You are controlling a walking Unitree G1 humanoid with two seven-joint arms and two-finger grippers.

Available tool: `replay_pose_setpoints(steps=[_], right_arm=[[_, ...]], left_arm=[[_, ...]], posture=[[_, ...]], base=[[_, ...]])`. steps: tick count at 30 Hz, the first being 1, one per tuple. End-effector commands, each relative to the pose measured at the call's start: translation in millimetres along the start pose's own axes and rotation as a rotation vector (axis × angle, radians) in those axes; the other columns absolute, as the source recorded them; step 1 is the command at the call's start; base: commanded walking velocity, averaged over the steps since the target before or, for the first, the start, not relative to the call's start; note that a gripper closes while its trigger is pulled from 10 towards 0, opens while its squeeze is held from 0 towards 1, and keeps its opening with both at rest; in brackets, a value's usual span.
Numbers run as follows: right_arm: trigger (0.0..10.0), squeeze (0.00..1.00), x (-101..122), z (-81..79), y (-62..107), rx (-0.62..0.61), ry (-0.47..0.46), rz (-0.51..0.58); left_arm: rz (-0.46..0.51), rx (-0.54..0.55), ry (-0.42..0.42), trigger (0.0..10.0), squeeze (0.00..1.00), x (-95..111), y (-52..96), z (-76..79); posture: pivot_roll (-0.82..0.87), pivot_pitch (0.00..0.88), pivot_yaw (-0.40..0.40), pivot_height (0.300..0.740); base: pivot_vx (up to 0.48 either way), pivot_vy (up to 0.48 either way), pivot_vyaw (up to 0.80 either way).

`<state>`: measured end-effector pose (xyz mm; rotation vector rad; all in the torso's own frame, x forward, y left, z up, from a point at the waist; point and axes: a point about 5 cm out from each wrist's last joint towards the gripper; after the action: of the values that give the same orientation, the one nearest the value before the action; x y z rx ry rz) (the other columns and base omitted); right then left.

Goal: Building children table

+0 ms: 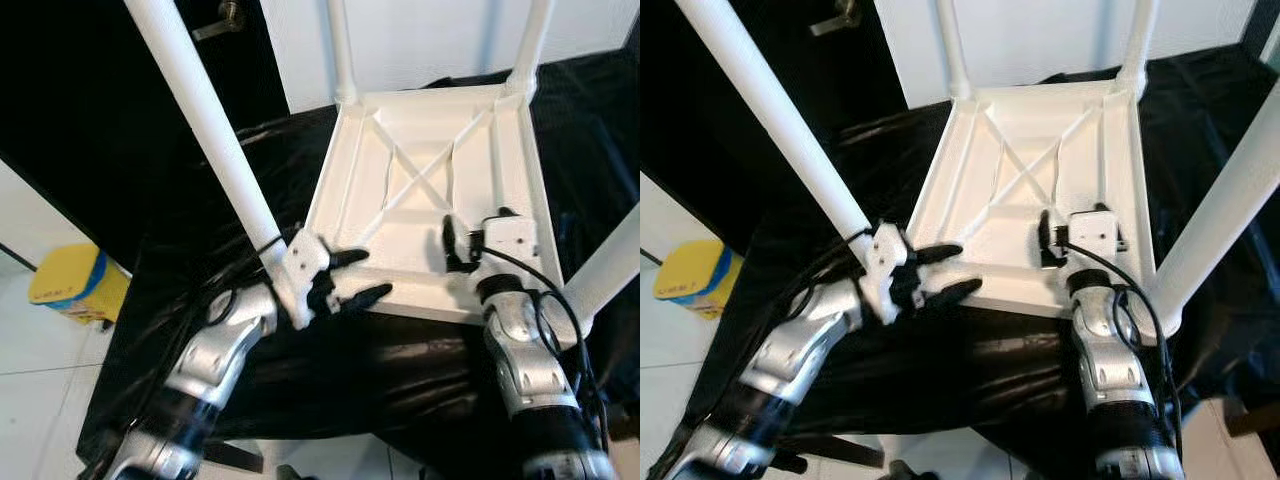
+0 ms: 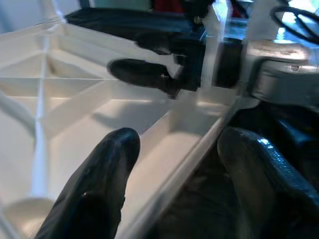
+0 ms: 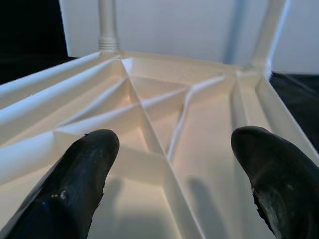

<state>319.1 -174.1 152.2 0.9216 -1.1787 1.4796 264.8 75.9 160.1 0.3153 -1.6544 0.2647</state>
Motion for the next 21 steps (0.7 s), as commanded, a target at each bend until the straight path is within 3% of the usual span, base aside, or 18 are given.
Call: replay_pose_setpoints(steps=[1,5,6,9,13,15,18,21], right_arm=[[10.0,0.0,0.9,-6.0,-6.8,0.059,0.004,0.004],[10.0,0.0,-0.6,-4.9,-16.4,0.089,0.065,-0.008],[10.0,0.0,-0.6,-4.9,-16.4,0.089,0.065,-0.008],[10.0,0.0,-1.6,-1.6,-24.2,0.093,0.075,-0.019],[10.0,0.0,1.4,1.6,-28.9,0.08,0.066,-0.013],[10.0,0.0,4.9,5.0,-34.4,0.065,0.055,-0.002],[10.0,0.0,5.5,4.9,-35.4,0.063,0.05,0.0],[10.0,0.0,3.5,-0.8,-34.7,0.085,0.04,0.001]], left_arm=[[-0.003,0.123,-0.016,10.0,0.0,4.6,9.6,-4.1],[0.05,0.283,0.003,10.0,0.0,8.1,22.4,-8.4],[0.05,0.283,0.003,10.0,0.0,8.1,22.4,-8.4],[0.136,0.484,-0.01,10.0,0.0,17.9,32.2,-12.7],[0.196,0.601,-0.019,10.0,0.0,27.9,38.5,-15.0],[0.258,0.74,-0.021,10.0,0.0,39.2,50.4,-16.5],[0.269,0.817,-0.028,10.0,0.0,40.6,58.1,-19.0],[0.265,0.949,-0.031,10.0,0.0,37.7,77.2,-21.3]], posture=[[-0.13,0.054,0.033,0.74],[-0.11,0.053,0.018,0.74],[-0.11,0.053,0.018,0.74],[-0.07,0.05,-0.01,0.74],[-0.04,0.049,-0.028,0.74],[-0.03,0.05,-0.032,0.74],[-0.02,0.049,-0.036,0.74],[-0.01,0.048,-0.034,0.74]], base=[[0.0,0.0,0.0],[0.0,0.0,0.0],[0.0,0.0,0.0],[0.0,0.0,0.0],[0.0,0.0,0.0],[0.0,0.0,0.0],[0.0,0.0,0.0],[0.0,0.0,0.0]])
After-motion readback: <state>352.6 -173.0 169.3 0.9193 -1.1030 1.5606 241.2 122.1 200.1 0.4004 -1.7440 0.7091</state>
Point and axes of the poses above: a point about 5 cm out from each wrist's last joint towards the gripper, its own y axis pointing back from the gripper into the wrist, its own x axis along the axis of the wrist's last joint, z = x × y, and after that the axes turned 3 degrees about y, right-handed
